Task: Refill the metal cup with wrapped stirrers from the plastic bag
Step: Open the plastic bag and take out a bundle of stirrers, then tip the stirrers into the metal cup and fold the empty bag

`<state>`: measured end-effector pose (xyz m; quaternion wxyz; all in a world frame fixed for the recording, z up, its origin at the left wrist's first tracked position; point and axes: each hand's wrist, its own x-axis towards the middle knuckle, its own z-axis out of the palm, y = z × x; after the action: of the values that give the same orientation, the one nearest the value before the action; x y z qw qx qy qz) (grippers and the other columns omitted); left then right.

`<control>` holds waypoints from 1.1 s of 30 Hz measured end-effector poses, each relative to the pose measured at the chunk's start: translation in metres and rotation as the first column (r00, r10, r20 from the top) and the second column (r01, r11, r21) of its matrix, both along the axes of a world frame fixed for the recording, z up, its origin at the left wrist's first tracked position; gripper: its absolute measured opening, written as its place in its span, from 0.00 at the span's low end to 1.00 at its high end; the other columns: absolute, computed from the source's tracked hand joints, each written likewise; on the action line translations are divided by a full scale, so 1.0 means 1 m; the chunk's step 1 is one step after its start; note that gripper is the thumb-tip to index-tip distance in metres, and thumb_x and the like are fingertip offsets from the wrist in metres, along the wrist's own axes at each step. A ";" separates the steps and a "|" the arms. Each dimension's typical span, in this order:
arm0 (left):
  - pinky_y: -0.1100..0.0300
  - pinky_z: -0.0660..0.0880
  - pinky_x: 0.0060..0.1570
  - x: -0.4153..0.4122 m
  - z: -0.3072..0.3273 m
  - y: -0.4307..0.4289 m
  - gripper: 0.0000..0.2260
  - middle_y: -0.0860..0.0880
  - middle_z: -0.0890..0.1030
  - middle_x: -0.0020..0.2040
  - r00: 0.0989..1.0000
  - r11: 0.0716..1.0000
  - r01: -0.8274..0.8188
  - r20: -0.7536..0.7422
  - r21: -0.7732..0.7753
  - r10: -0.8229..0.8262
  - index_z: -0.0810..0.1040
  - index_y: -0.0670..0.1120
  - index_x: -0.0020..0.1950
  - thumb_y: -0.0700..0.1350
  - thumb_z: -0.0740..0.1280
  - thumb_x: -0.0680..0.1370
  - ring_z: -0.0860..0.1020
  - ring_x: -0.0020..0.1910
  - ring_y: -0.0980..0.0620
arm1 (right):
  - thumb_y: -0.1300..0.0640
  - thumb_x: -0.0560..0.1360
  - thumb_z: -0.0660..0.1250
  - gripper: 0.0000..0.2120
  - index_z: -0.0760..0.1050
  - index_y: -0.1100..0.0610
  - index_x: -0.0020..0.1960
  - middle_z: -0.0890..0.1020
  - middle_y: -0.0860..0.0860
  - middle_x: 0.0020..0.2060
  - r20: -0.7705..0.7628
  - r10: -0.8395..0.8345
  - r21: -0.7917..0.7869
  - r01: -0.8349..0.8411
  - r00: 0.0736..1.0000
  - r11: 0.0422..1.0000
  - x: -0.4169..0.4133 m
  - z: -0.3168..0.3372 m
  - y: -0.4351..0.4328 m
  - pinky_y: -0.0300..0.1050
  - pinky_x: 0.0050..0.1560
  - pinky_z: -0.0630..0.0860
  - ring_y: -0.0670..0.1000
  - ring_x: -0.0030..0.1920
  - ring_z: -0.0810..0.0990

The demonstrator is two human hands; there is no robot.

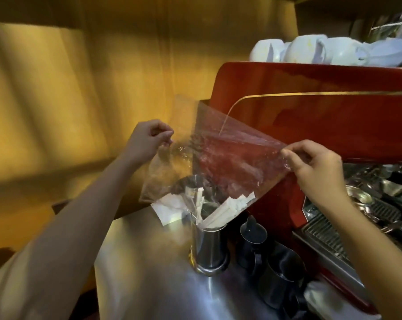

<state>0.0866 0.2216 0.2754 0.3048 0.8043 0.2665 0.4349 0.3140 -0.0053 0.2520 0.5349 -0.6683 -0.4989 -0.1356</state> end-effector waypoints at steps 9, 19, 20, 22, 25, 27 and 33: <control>0.69 0.73 0.35 -0.030 -0.041 0.008 0.02 0.44 0.79 0.36 0.988 0.974 -0.006 0.150 -0.226 0.041 0.76 0.44 0.45 0.38 0.66 0.76 0.78 0.30 0.62 | 0.60 0.72 0.68 0.03 0.79 0.58 0.40 0.79 0.51 0.31 0.004 0.118 -0.076 -0.117 0.993 0.990 -0.005 0.026 0.038 0.37 0.37 0.72 0.49 0.34 0.77; 0.57 0.75 0.43 -0.040 -0.063 0.005 0.02 0.48 0.82 0.38 0.982 0.964 -0.007 0.180 -0.264 0.056 0.78 0.49 0.41 0.44 0.68 0.74 0.80 0.36 0.55 | 0.58 0.71 0.70 0.12 0.74 0.51 0.53 0.79 0.47 0.40 -0.157 0.232 0.004 -0.234 0.960 0.972 0.001 0.012 0.050 0.42 0.46 0.75 0.49 0.43 0.79; 0.56 0.75 0.43 -0.041 -0.065 0.005 0.03 0.48 0.82 0.37 0.980 0.962 -0.013 0.189 -0.274 0.067 0.78 0.50 0.41 0.43 0.68 0.74 0.80 0.37 0.54 | 0.56 0.71 0.70 0.16 0.72 0.50 0.57 0.79 0.45 0.42 -0.195 0.230 0.021 -0.231 0.953 0.973 0.002 0.006 0.051 0.41 0.47 0.74 0.48 0.45 0.78; 0.56 0.75 0.43 -0.042 -0.068 0.006 0.04 0.50 0.82 0.36 0.974 0.956 -0.032 0.207 -0.293 0.096 0.78 0.50 0.40 0.43 0.68 0.74 0.80 0.36 0.53 | 0.53 0.70 0.71 0.21 0.68 0.50 0.61 0.78 0.45 0.44 -0.287 0.233 0.031 -0.234 0.929 0.972 0.000 -0.010 0.052 0.38 0.49 0.73 0.44 0.48 0.77; 0.58 0.75 0.41 -0.044 -0.072 0.007 0.06 0.54 0.83 0.32 0.969 0.947 -0.041 0.219 -0.320 0.116 0.78 0.52 0.39 0.42 0.68 0.74 0.81 0.35 0.55 | 0.53 0.70 0.71 0.21 0.69 0.52 0.60 0.80 0.50 0.48 -0.460 0.279 0.008 -0.310 0.843 0.951 -0.004 -0.044 0.053 0.43 0.53 0.74 0.49 0.52 0.78; 0.60 0.75 0.40 -0.046 -0.075 0.007 0.06 0.55 0.84 0.32 0.965 0.942 -0.039 0.233 -0.333 0.122 0.78 0.52 0.39 0.43 0.68 0.74 0.81 0.34 0.57 | 0.56 0.70 0.71 0.18 0.72 0.52 0.58 0.80 0.52 0.48 -0.524 0.310 0.020 -0.352 0.793 0.936 -0.007 -0.063 0.054 0.42 0.52 0.73 0.51 0.52 0.78; 0.56 0.77 0.45 -0.052 -0.085 0.001 0.05 0.51 0.83 0.38 0.957 0.925 -0.027 0.257 -0.380 0.133 0.79 0.51 0.42 0.51 0.69 0.70 0.82 0.39 0.55 | 0.63 0.69 0.71 0.08 0.81 0.54 0.47 0.85 0.44 0.40 -0.583 0.358 0.044 -0.412 0.729 0.910 -0.010 -0.088 0.059 0.34 0.48 0.75 0.43 0.46 0.82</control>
<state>0.0348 0.2228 0.1901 0.4681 0.6510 0.3316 0.4971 0.3037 0.0536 0.1643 0.6470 -0.5821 -0.4455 0.2100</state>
